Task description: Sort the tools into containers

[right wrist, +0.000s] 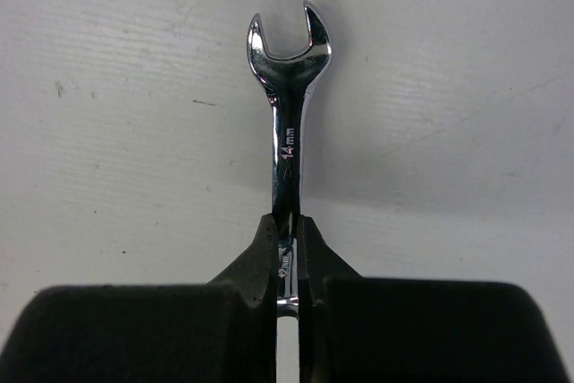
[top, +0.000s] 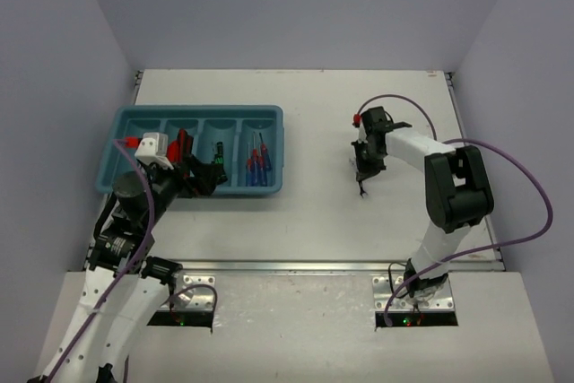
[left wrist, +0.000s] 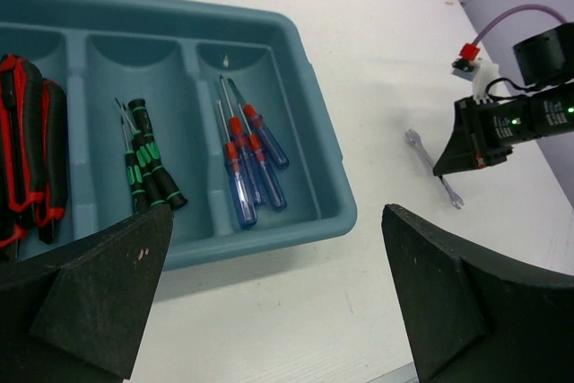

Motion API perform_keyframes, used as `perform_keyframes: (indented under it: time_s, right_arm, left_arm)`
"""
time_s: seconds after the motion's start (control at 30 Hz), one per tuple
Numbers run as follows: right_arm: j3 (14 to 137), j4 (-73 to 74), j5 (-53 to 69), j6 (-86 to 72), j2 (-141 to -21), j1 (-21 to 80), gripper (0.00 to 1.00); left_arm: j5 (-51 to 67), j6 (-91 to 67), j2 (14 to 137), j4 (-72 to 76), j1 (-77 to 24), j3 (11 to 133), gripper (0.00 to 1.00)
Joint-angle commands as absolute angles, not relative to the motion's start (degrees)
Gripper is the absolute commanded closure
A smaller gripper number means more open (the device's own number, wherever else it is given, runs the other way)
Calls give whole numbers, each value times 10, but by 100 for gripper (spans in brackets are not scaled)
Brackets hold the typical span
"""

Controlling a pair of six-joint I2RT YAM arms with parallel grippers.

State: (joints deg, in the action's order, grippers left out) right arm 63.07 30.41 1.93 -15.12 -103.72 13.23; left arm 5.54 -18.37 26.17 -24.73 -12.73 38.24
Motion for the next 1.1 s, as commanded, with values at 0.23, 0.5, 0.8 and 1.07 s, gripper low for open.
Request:
perform_keyframes:
  time_s: [0.23,0.5,0.8,1.07]
  right_arm:
    - [631,277,-29,-175,-1071,160,100]
    - [651,277,-54,-175,-1116,164,61]
    - [699,301,-56,-169,-1170,165,68]
    - [691,316,-60,-167,-1155,169,75]
  left_arm:
    - [43,-189,270,-236,-131,393,0]
    - [45,-189,273,-236,-131,394,0]
    - [44,-189,265,-236,-131,392,0]
    - [46,-189,266,-236,-131,392,0]
